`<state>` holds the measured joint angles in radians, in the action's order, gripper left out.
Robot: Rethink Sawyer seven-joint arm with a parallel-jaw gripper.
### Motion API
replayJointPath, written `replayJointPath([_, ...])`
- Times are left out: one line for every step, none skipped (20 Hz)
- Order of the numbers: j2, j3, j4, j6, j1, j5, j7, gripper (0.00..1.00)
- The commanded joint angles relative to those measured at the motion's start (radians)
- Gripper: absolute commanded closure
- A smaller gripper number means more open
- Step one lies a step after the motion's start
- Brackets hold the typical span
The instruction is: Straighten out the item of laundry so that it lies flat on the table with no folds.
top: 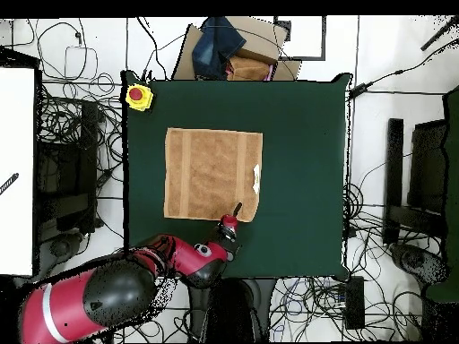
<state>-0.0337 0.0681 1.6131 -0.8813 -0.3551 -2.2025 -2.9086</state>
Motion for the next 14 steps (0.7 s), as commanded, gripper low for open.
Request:
replayJointPath([-0.076,0.149,-0.080,0.008,0.055,-0.128,-0.258,0.00])
replayJointPath([-0.075,0.150,-0.075,0.008,0.059,-0.133,-0.255,0.00])
replayJointPath([-0.074,0.149,-0.070,0.007,0.062,-0.137,-0.256,0.00])
replayJointPath([-0.074,0.149,-0.066,0.007,0.064,-0.140,-0.253,0.00])
replayJointPath([-0.073,0.150,-0.060,0.006,0.067,-0.145,-0.253,0.00])
replayJointPath([-0.071,0.149,-0.053,0.004,0.069,-0.150,-0.254,0.00])
replayJointPath([-0.070,0.150,-0.045,0.003,0.071,-0.154,-0.255,0.00])
replayJointPath([-0.068,0.151,-0.038,0.002,0.074,-0.159,-0.255,0.00])
replayJointPath([-0.065,0.151,-0.030,0.000,0.075,-0.161,-0.255,0.00])
replayJointPath([-0.061,0.150,-0.022,-0.001,0.077,-0.162,-0.253,0.00])
replayJointPath([-0.057,0.150,-0.014,-0.003,0.080,-0.162,-0.251,0.00])
replayJointPath([-0.054,0.150,-0.008,-0.003,0.083,-0.160,-0.246,0.00])
replayJointPath([-0.049,0.150,0.001,-0.006,0.087,-0.161,-0.244,0.00])
replayJointPath([-0.045,0.150,0.010,-0.012,0.091,-0.159,-0.242,0.00])
